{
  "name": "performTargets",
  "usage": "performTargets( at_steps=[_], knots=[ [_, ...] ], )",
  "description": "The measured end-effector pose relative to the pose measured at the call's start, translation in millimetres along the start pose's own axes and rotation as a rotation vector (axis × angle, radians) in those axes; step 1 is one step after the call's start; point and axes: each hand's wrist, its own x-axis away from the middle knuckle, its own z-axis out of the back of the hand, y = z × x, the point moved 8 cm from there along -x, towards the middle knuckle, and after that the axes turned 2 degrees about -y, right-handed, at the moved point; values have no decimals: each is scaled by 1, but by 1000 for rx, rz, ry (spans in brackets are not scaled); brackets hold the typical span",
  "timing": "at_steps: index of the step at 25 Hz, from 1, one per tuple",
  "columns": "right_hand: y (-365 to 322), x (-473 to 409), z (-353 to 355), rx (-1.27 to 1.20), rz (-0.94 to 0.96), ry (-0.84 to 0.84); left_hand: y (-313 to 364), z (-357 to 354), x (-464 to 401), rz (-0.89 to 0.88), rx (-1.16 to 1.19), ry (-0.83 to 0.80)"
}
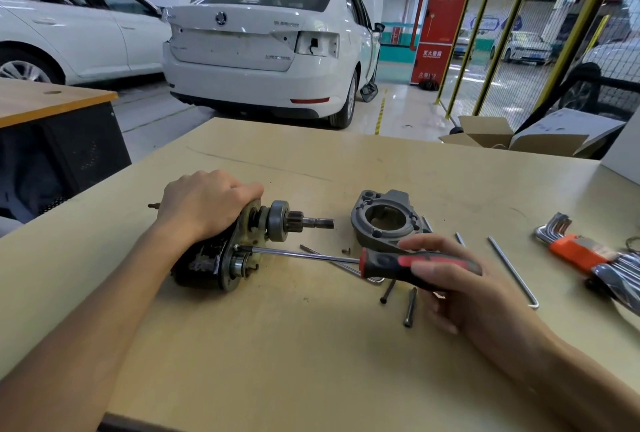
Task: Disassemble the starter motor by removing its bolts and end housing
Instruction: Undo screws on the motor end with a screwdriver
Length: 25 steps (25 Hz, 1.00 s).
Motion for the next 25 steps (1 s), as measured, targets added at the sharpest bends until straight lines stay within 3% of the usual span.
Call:
performTargets(
  at_steps=[6,14,18,25],
  knots=[
    [2,3,1,127,-67,8,-1,-1,1,5,6,0],
    [-4,2,-3,48,-28,-21,2,0,0,0,-29,-25],
    [2,7,-5,104,-115,-51,1,0,2,5,-15,-27],
    [-3,3,-2,46,-26,-51,3,2,3,-6,21,-13]
  ],
)
